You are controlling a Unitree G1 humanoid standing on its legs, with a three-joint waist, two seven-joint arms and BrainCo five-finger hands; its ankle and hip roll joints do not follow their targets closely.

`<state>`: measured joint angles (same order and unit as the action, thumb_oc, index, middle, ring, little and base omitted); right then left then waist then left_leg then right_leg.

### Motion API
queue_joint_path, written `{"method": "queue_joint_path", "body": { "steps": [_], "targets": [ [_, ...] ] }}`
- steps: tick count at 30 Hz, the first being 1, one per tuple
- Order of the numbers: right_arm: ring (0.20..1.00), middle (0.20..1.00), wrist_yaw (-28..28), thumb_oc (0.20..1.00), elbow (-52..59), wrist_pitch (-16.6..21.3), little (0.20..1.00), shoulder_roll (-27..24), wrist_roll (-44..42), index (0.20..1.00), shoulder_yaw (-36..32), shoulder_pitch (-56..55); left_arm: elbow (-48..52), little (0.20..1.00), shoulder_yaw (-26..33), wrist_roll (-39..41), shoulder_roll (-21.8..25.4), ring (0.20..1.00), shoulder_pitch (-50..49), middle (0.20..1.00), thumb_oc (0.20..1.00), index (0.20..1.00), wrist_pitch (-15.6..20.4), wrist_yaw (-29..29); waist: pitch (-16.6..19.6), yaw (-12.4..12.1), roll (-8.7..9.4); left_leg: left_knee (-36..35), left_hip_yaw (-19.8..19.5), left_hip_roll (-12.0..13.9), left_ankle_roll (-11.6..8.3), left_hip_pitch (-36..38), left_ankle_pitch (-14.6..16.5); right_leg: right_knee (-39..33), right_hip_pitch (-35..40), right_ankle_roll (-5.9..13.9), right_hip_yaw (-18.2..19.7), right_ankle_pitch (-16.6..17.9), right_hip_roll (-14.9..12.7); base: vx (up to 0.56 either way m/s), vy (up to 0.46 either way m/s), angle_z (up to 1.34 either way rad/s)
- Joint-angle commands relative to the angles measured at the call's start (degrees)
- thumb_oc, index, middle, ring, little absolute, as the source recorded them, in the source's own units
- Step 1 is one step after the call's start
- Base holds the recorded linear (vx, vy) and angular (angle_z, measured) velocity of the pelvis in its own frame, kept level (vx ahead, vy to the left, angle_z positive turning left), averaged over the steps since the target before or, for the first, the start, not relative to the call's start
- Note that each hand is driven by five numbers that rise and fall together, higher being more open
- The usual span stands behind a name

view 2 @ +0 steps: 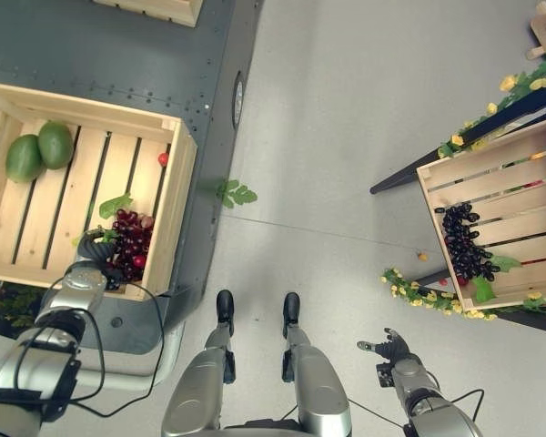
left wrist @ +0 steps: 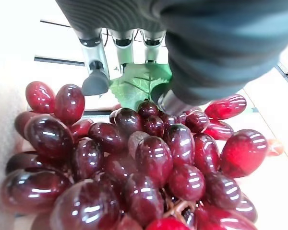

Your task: Pick up the fruits from the basket on one side to the basket on the other side

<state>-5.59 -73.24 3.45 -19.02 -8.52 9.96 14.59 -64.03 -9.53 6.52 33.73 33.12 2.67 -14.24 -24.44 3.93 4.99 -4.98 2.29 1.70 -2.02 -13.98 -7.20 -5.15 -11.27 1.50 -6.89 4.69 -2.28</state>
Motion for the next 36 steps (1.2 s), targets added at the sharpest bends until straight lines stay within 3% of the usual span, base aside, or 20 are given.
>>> {"method": "queue_joint_path", "body": {
  "steps": [1,11,36],
  "targets": [
    [1.0,1.0,-0.6,1.0,-0.5,0.4,1.0,-0.5,-0.6,1.0,1.4,-0.3,-4.2,0.2,-2.1,1.3,-6.5,0.2,-0.4,0.2,0.2,0.2,-0.4,3.0,2.3,0.9,1.89,0.0,0.8,0.8,-1.53,-3.2,1.5,0.5,-8.0,7.04,2.3,5.1,-4.9,0.0,0.0,0.0],
    [1.0,1.0,-0.6,1.0,0.0,0.9,1.0,-0.3,-0.7,1.0,1.1,-1.1,1.2,0.2,-1.5,4.9,-6.6,0.2,-0.6,0.2,0.2,0.2,1.5,3.2,2.5,0.9,1.76,0.0,0.7,0.7,-1.48,-2.8,1.7,0.6,-7.7,6.97,2.3,4.8,-4.8,0.0,0.0,0.0],
    [1.0,1.0,0.7,1.0,2.7,1.2,1.0,0.2,-1.6,1.0,-1.3,-3.5,31.7,0.2,6.2,17.7,-6.1,0.2,-13.3,0.2,0.2,0.2,7.1,4.2,2.9,-0.8,1.05,0.0,0.0,0.3,-1.35,-1.3,2.1,0.6,-5.7,6.8,1.7,4.1,-4.9,0.0,-0.001,0.01]
  ]
}}
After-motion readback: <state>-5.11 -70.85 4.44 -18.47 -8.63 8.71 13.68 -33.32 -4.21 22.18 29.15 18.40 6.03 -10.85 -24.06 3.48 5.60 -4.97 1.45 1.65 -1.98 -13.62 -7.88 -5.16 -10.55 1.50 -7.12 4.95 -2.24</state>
